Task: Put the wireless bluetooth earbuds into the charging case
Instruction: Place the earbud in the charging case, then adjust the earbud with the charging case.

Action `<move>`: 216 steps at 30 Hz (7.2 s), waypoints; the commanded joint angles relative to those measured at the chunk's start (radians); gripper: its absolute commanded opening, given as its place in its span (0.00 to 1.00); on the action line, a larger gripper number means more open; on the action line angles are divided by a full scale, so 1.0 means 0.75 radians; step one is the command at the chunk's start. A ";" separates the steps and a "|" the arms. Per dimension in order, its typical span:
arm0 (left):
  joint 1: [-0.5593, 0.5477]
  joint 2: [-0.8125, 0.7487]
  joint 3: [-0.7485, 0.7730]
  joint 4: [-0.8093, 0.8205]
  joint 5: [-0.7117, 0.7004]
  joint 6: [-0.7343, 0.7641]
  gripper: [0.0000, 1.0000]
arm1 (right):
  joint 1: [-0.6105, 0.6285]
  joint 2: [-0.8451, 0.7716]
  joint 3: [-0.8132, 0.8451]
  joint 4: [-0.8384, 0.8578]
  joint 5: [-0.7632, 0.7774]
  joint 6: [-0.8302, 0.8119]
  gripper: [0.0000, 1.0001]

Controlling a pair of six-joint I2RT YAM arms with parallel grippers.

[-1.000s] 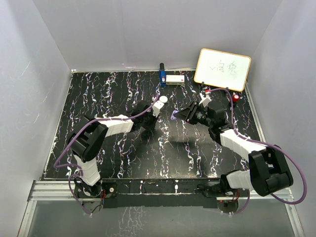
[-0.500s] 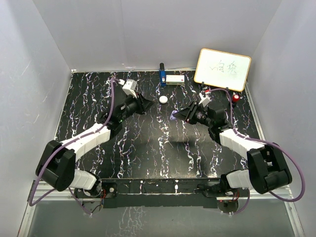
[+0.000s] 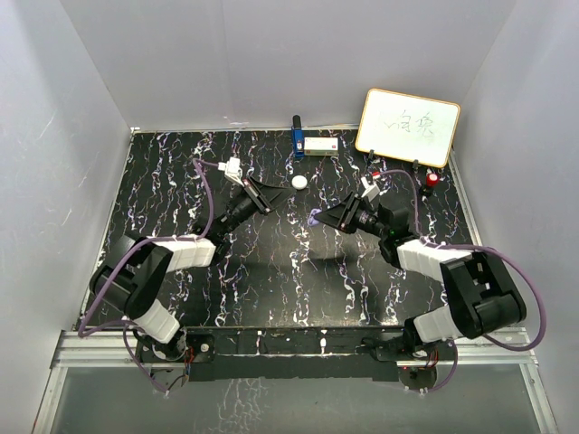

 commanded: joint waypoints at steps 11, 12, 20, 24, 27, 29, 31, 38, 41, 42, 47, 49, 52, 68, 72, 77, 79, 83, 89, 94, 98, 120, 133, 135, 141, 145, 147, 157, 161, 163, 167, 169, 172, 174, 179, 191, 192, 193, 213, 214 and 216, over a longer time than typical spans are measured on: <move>-0.005 0.099 -0.107 0.689 -0.072 -0.315 0.00 | -0.009 0.171 -0.054 0.632 -0.209 0.284 0.00; -0.005 0.110 -0.116 0.708 -0.076 -0.331 0.00 | -0.009 0.181 -0.055 0.660 -0.217 0.307 0.00; -0.009 0.119 -0.112 0.712 -0.086 -0.331 0.00 | -0.009 0.237 -0.047 0.781 -0.246 0.383 0.00; -0.027 0.137 -0.091 0.712 -0.090 -0.344 0.00 | -0.010 0.255 -0.045 0.822 -0.258 0.407 0.00; -0.049 0.144 -0.084 0.712 -0.105 -0.347 0.00 | -0.009 0.262 -0.043 0.831 -0.259 0.409 0.00; -0.063 0.151 -0.078 0.712 -0.115 -0.351 0.00 | -0.009 0.269 -0.041 0.843 -0.262 0.415 0.00; -0.080 0.154 -0.074 0.712 -0.129 -0.351 0.00 | -0.009 0.279 -0.041 0.863 -0.266 0.426 0.00; -0.113 0.156 -0.082 0.712 -0.174 -0.358 0.00 | -0.009 0.305 -0.049 0.934 -0.265 0.464 0.00; -0.118 0.152 -0.089 0.712 -0.185 -0.352 0.00 | -0.009 0.317 -0.051 0.958 -0.264 0.477 0.00; -0.118 0.154 -0.090 0.712 -0.188 -0.354 0.00 | -0.010 0.319 -0.051 0.964 -0.264 0.481 0.00; -0.122 0.169 -0.074 0.712 -0.175 -0.357 0.00 | -0.009 0.327 -0.051 0.976 -0.266 0.490 0.00; -0.124 0.176 -0.071 0.712 -0.173 -0.359 0.00 | -0.009 0.325 -0.051 0.979 -0.265 0.492 0.00; -0.128 0.181 -0.069 0.713 -0.172 -0.358 0.00 | -0.009 0.326 -0.051 0.979 -0.264 0.492 0.00; -0.153 0.185 -0.057 0.712 -0.166 -0.352 0.00 | -0.009 0.321 -0.051 0.982 -0.262 0.494 0.00; -0.156 0.182 -0.061 0.712 -0.165 -0.345 0.00 | -0.009 0.319 -0.053 0.983 -0.262 0.495 0.00; -0.156 0.178 -0.076 0.712 -0.168 -0.342 0.00 | -0.009 0.319 -0.054 0.984 -0.262 0.496 0.00; -0.157 0.175 -0.080 0.712 -0.167 -0.340 0.00 | -0.009 0.319 -0.053 0.986 -0.262 0.497 0.00; -0.157 0.173 -0.090 0.712 -0.166 -0.339 0.00 | -0.009 0.319 -0.053 0.986 -0.259 0.498 0.00; -0.157 0.167 -0.107 0.712 -0.167 -0.335 0.00 | -0.011 0.321 -0.053 0.988 -0.259 0.499 0.00; -0.157 0.167 -0.113 0.714 -0.164 -0.336 0.00 | -0.010 0.321 -0.053 0.990 -0.260 0.500 0.00; -0.157 0.168 -0.121 0.712 -0.166 -0.334 0.00 | -0.009 0.321 -0.053 0.992 -0.260 0.502 0.00; -0.159 0.185 -0.153 0.705 -0.177 -0.304 0.00 | -0.010 0.320 -0.053 0.998 -0.261 0.506 0.00; -0.159 0.224 -0.145 0.709 -0.163 -0.297 0.13 | -0.009 0.320 -0.049 0.998 -0.264 0.506 0.00; -0.159 0.231 -0.139 0.710 -0.159 -0.300 0.20 | -0.009 0.321 -0.049 0.998 -0.265 0.508 0.00; -0.159 0.239 -0.123 0.699 -0.153 -0.300 0.34 | -0.010 0.325 -0.047 1.000 -0.265 0.508 0.00; -0.159 0.238 -0.122 0.686 -0.154 -0.295 0.36 | -0.009 0.325 -0.047 1.002 -0.266 0.508 0.00; -0.159 0.240 -0.121 0.685 -0.154 -0.294 0.37 | -0.009 0.326 -0.048 1.004 -0.266 0.508 0.00; -0.157 0.231 -0.151 0.677 -0.178 -0.291 0.44 | -0.009 0.324 -0.053 1.006 -0.264 0.510 0.00; -0.133 0.197 -0.186 0.657 -0.194 -0.281 0.48 | -0.011 0.322 -0.055 1.006 -0.264 0.510 0.00; -0.112 0.170 -0.208 0.639 -0.201 -0.269 0.50 | -0.012 0.322 -0.057 1.006 -0.262 0.510 0.00; -0.068 0.075 -0.255 0.568 -0.213 -0.235 0.52 | -0.011 0.327 -0.059 1.010 -0.260 0.510 0.00; -0.063 0.024 -0.261 0.520 -0.206 -0.211 0.53 | -0.011 0.330 -0.062 1.010 -0.260 0.510 0.00; -0.062 -0.051 -0.240 0.442 -0.159 -0.183 0.54 | -0.012 0.336 -0.062 1.016 -0.259 0.514 0.00; -0.062 -0.086 -0.231 0.399 -0.134 -0.179 0.54 | -0.013 0.337 -0.062 1.017 -0.257 0.514 0.00; -0.061 -0.114 -0.189 0.313 -0.038 -0.203 0.57 | -0.013 0.340 -0.058 1.017 -0.258 0.514 0.00; -0.062 -0.116 -0.162 0.272 0.077 -0.227 0.98 | -0.013 0.343 -0.056 1.017 -0.256 0.516 0.00; -0.061 -0.119 -0.155 0.267 0.087 -0.226 0.98 | -0.014 0.342 -0.056 1.016 -0.256 0.515 0.00; -0.061 -0.120 -0.153 0.268 0.097 -0.226 0.98 | -0.013 0.342 -0.056 1.016 -0.256 0.516 0.00; -0.086 -0.179 -0.117 0.122 0.197 -0.220 0.99 | -0.013 0.363 -0.027 1.017 -0.260 0.524 0.00; -0.089 -0.177 -0.115 0.120 0.198 -0.220 0.99 | -0.014 0.364 -0.024 1.017 -0.259 0.524 0.00; -0.093 -0.168 -0.111 0.120 0.203 -0.222 0.99 | -0.013 0.364 -0.021 1.017 -0.261 0.526 0.00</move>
